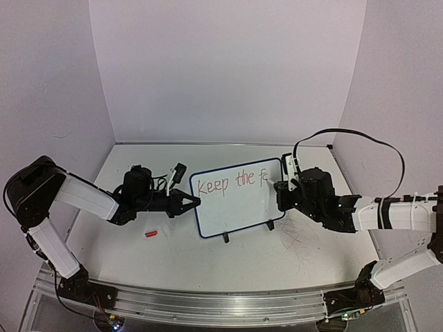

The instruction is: Write a sentence on the whiteboard

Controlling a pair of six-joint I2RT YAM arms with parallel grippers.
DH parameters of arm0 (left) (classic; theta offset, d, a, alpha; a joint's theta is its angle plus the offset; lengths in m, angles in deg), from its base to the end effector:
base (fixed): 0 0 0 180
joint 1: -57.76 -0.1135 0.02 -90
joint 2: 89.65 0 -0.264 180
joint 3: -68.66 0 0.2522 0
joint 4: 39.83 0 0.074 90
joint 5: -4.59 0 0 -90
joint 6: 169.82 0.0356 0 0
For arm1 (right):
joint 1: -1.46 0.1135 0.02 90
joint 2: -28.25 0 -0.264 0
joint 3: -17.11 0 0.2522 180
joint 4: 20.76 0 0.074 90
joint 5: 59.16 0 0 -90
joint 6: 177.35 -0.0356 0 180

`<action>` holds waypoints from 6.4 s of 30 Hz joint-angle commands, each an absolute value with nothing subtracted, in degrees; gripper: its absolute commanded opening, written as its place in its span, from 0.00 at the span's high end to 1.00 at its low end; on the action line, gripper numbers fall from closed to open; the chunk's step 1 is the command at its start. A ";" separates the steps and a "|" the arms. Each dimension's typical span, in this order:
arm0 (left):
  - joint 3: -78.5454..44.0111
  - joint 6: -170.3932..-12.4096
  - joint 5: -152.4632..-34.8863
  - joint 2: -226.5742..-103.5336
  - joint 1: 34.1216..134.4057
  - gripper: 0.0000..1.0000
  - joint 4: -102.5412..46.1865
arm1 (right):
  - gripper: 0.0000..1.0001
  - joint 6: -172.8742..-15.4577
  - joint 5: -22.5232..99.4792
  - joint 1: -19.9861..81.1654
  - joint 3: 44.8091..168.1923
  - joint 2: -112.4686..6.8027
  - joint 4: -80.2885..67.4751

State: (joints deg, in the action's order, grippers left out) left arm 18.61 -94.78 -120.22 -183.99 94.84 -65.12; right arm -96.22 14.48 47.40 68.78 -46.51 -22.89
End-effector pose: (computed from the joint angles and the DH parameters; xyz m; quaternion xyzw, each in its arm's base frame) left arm 0.2415 -0.2080 0.1670 0.3195 0.7291 -0.4619 0.3911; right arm 0.2044 0.1968 0.2306 -0.1828 0.7989 0.1541 0.5519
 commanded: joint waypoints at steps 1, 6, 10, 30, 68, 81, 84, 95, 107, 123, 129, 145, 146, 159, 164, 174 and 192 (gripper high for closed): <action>18.35 -89.80 -110.89 -183.41 93.62 1.00 -60.81 | 1.00 -97.05 11.61 47.14 68.87 -45.68 -26.18; 18.53 -89.67 -110.81 -183.15 93.66 1.00 -60.79 | 1.00 -96.83 10.64 47.08 69.71 -46.54 -28.53; 18.69 -89.58 -110.81 -183.04 93.62 1.00 -60.79 | 1.00 -96.76 9.63 47.07 70.15 -47.15 -28.80; 18.71 -89.47 -110.76 -183.10 93.62 1.00 -60.65 | 1.00 -97.40 13.49 47.06 68.04 -45.67 -22.88; 18.36 -89.53 -110.44 -183.32 93.62 1.00 -60.26 | 1.00 -91.31 19.88 45.23 66.22 -40.50 -29.51; 18.04 -89.32 -110.68 -183.73 93.62 1.00 -60.15 | 1.00 -91.78 15.89 45.23 65.16 -40.54 -30.98; 17.73 -89.23 -110.75 -183.64 93.62 1.00 -60.13 | 1.00 -92.08 16.63 45.24 65.97 -41.89 -31.09; 18.10 -89.17 -110.63 -183.57 93.62 1.00 -60.08 | 1.00 -93.35 15.51 45.23 67.73 -44.49 -33.13; 18.06 -88.89 -110.72 -183.75 93.71 1.00 -60.09 | 1.00 -93.55 13.59 45.23 69.90 -46.72 -34.26; 18.43 -88.61 -110.36 -183.25 93.71 1.00 -59.86 | 1.00 -94.49 12.15 45.23 69.19 -45.19 -30.95; 18.34 -88.78 -110.45 -183.22 93.71 1.00 -59.74 | 1.00 -94.49 14.54 45.23 67.20 -41.97 -32.53; 18.21 -88.70 -110.47 -183.00 93.73 1.00 -59.46 | 1.00 -95.41 13.71 45.23 68.54 -45.45 -28.56; 18.18 -88.70 -110.61 -183.13 93.71 1.00 -59.43 | 1.00 -95.42 13.52 45.23 68.57 -45.49 -28.54; 17.95 -88.58 -110.80 -183.41 93.72 1.00 -59.32 | 1.00 -94.96 13.38 45.23 69.28 -46.73 -29.50; 17.82 -88.52 -110.81 -183.47 93.71 1.00 -59.36 | 1.00 -96.00 13.47 45.23 69.22 -46.82 -27.88; 17.82 -88.52 -110.73 -183.35 93.71 1.00 -59.24 | 1.00 -97.77 14.75 45.32 68.33 -46.14 -25.31; 17.73 -88.62 -110.73 -183.30 93.71 1.00 -59.11 | 1.00 -99.72 15.36 45.99 66.65 -45.25 -22.79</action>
